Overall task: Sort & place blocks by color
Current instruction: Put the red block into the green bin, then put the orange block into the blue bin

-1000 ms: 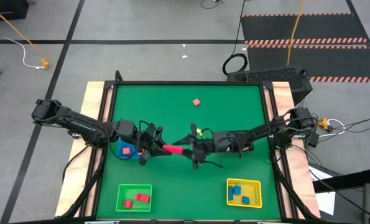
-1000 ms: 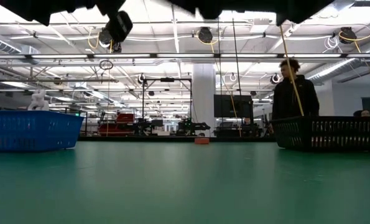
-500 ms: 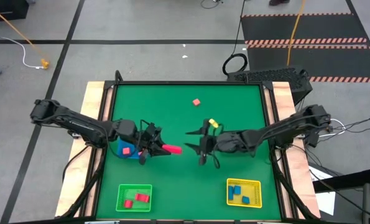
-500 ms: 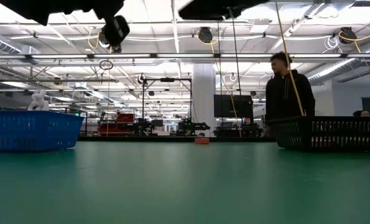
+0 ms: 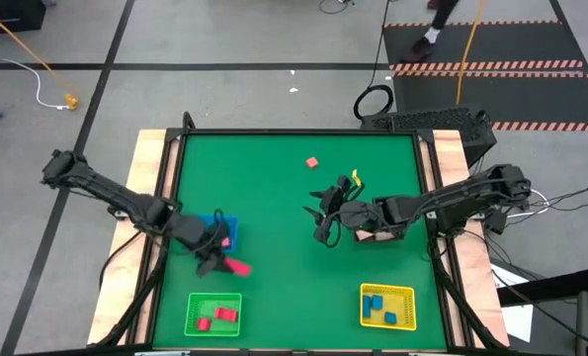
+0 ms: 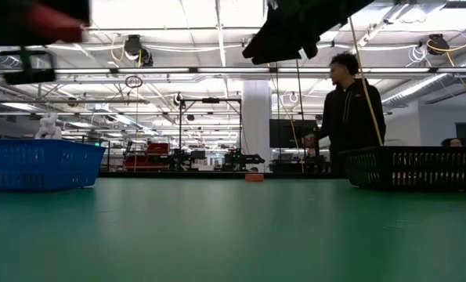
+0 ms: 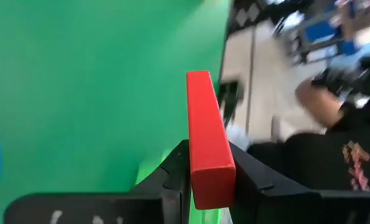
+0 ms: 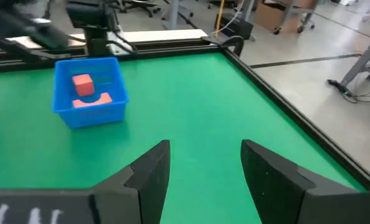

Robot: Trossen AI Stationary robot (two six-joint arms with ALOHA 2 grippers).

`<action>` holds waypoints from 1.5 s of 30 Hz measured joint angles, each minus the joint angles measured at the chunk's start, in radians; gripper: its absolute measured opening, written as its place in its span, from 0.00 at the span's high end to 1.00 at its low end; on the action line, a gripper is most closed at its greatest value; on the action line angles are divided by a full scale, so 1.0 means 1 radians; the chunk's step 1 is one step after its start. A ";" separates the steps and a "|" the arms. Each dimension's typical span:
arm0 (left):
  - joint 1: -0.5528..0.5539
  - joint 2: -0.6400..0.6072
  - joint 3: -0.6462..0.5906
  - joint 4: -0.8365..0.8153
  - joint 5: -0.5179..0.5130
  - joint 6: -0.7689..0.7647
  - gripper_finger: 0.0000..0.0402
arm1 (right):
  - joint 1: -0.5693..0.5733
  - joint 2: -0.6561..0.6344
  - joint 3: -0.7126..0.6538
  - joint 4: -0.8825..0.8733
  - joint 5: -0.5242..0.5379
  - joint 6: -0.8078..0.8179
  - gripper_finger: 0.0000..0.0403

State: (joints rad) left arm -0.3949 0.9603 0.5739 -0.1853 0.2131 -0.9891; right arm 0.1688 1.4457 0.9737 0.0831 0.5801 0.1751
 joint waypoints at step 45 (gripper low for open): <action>-0.347 0.123 0.000 0.080 0.053 0.001 0.49 | -0.291 0.005 -0.259 0.363 -0.006 0.276 0.54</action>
State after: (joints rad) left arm -0.7415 1.0829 0.5735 -0.1053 0.2658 -0.9880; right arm -0.1218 1.4502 0.7147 0.4465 0.5738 0.4509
